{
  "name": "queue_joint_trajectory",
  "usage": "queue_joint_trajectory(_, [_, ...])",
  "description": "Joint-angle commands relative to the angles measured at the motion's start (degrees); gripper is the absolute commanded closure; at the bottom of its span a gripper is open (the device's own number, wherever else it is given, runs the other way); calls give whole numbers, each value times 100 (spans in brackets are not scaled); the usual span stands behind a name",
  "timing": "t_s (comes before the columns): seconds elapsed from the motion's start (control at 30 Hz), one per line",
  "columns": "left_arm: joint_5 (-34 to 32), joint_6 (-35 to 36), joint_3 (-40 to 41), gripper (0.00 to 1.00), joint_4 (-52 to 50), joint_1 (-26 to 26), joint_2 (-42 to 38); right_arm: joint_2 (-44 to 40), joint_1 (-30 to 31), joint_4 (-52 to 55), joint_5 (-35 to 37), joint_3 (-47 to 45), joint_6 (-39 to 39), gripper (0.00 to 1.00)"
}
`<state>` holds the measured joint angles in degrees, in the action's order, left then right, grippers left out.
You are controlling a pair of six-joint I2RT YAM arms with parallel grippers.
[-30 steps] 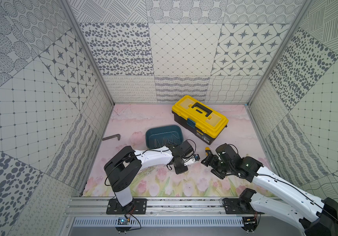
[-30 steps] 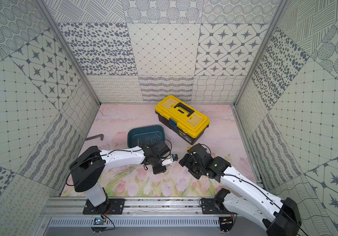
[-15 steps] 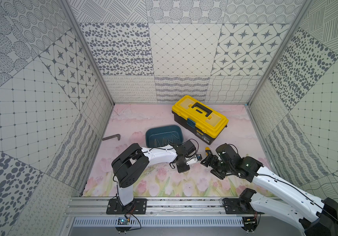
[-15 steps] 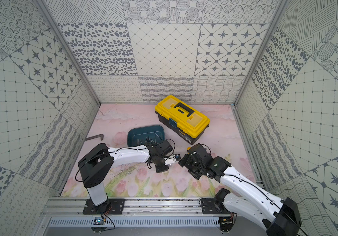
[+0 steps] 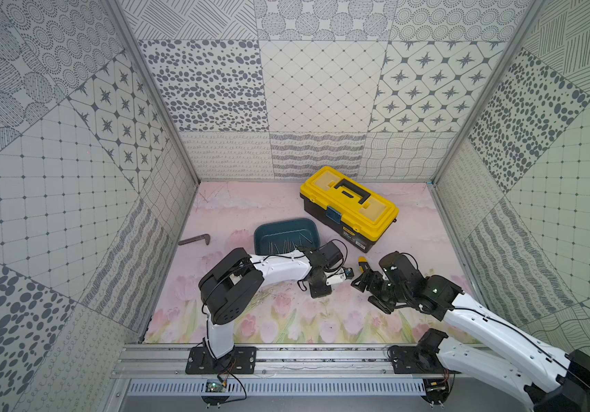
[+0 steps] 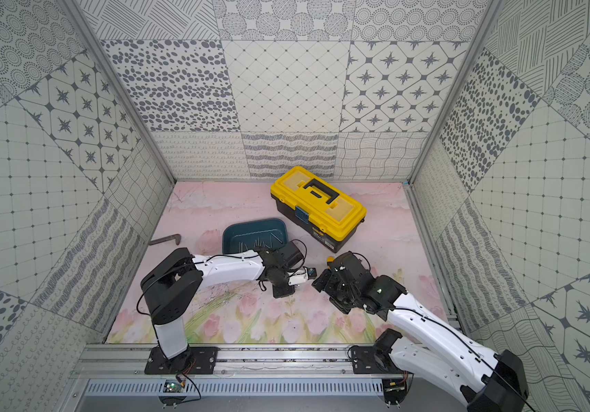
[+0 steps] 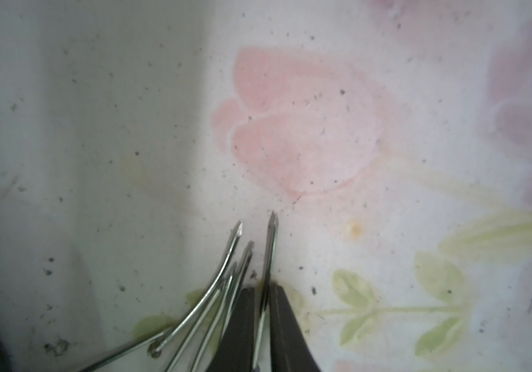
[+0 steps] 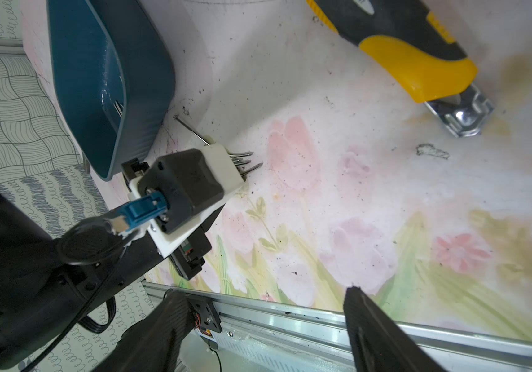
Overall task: Put the nails on the desktop into the storage box
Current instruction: Pick up the nail from the center of the board.
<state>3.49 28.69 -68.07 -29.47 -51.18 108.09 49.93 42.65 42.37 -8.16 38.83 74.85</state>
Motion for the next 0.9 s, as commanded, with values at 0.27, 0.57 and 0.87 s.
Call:
queue_joint_trajectory(0.27, [-105, 22, 203, 100, -1110, -112, -138, -222, -22, 79, 256, 16, -63, 18])
queue_joint_trajectory(0.57, [492, -1125, -261, 100, -1376, 185, -1120, 51, -27, 86, 521, 819, -1056, 18])
queue_joint_trajectory(0.87, [1761, -2957, -177, 100, -1159, 1170, -2415, 439, -16, -269, 486, 2011, -2462, 18])
